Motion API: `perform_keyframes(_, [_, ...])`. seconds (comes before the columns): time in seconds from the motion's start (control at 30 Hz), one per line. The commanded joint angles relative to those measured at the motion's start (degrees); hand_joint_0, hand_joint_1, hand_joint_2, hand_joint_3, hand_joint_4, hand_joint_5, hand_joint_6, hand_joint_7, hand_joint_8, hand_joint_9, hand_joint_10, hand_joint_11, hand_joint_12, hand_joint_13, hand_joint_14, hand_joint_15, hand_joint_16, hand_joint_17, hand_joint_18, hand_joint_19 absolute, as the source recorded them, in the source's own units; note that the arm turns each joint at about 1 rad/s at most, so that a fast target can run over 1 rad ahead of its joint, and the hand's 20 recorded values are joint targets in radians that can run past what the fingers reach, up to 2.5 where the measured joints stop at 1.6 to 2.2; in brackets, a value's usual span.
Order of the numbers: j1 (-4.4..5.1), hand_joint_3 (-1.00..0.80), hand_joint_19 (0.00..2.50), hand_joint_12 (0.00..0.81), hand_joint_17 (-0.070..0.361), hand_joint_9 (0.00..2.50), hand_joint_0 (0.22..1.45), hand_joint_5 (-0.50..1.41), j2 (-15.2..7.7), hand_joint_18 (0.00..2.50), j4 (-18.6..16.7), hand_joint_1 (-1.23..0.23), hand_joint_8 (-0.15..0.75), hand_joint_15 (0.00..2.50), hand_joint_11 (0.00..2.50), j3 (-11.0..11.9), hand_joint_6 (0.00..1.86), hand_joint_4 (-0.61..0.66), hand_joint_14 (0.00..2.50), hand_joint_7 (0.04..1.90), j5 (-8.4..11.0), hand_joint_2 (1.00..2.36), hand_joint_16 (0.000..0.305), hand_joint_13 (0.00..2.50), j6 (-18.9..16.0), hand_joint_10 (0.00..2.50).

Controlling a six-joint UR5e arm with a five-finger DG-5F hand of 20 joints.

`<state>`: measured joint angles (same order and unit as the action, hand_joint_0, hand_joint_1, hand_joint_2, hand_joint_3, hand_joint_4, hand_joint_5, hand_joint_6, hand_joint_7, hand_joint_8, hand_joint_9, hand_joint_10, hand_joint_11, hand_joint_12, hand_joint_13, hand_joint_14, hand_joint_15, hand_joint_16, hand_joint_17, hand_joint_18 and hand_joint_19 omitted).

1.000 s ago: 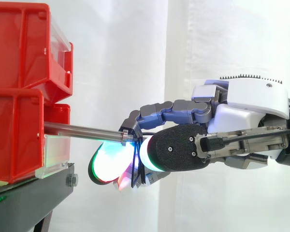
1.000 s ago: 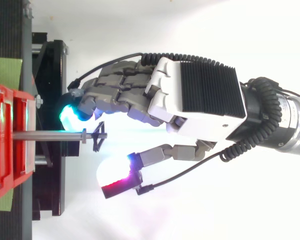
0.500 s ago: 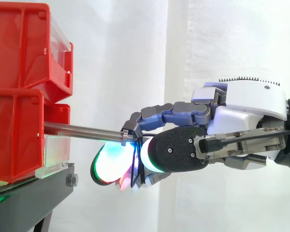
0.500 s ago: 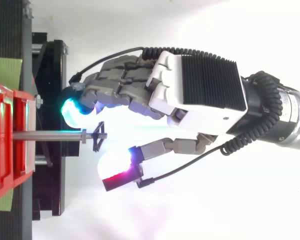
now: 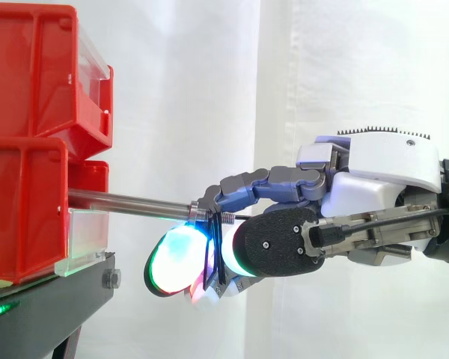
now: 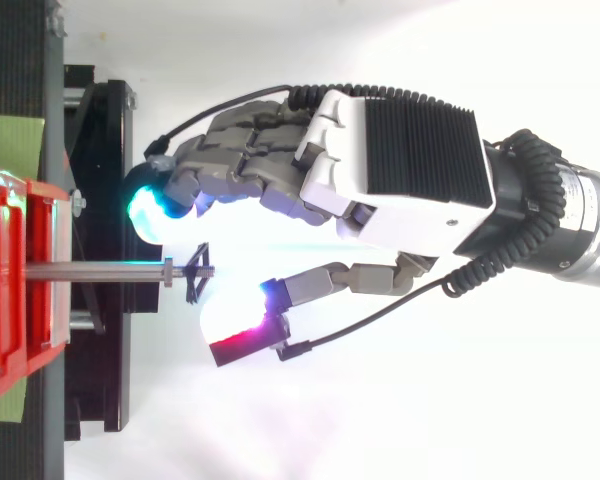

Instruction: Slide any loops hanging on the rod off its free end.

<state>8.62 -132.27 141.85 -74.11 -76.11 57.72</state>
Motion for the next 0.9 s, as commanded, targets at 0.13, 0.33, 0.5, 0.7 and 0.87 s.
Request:
perform_keyframes(0.13, [0.0, -0.37, 0.32, 0.336, 0.103, 0.62, 0.61, -0.18, -0.1, 0.56, 0.01, -0.67, 0.269, 0.31, 0.5, 0.02, 0.79, 0.2, 0.01, 0.76, 0.0, 1.01, 0.046, 0.61, 0.55, 0.02])
perform_keyframes(0.33, [0.0, -0.35, 0.33, 0.335, 0.103, 0.62, 0.61, -0.19, -0.01, 0.56, 0.01, -0.68, 0.268, 0.31, 0.51, 0.02, 0.83, 0.2, 0.01, 0.74, -0.09, 1.01, 0.046, 0.62, 0.46, 0.02])
perform_keyframes(0.5, [0.0, -0.32, 0.33, 0.336, 0.103, 0.62, 0.61, -0.19, -0.01, 0.57, 0.01, -0.69, 0.266, 0.33, 0.55, 0.02, 0.85, 0.19, 0.01, 0.74, -0.53, 1.01, 0.046, 0.62, 0.46, 0.02])
perform_keyframes(0.7, [0.35, -0.31, 0.35, 0.336, 0.104, 0.62, 0.61, -0.21, -0.01, 0.57, -0.17, -0.72, 0.267, 0.36, 0.59, 0.02, 0.92, 0.18, 0.01, 0.69, -1.41, 1.01, 0.046, 0.63, 0.55, 0.02])
perform_keyframes(0.87, [0.61, -0.3, 0.35, 0.337, 0.105, 0.64, 0.6, -0.2, -0.1, 0.58, -0.43, -0.73, 0.271, 0.36, 0.62, -0.07, 0.94, 0.17, 0.01, 0.68, -1.41, 1.01, 0.046, 0.64, 0.64, 0.02])
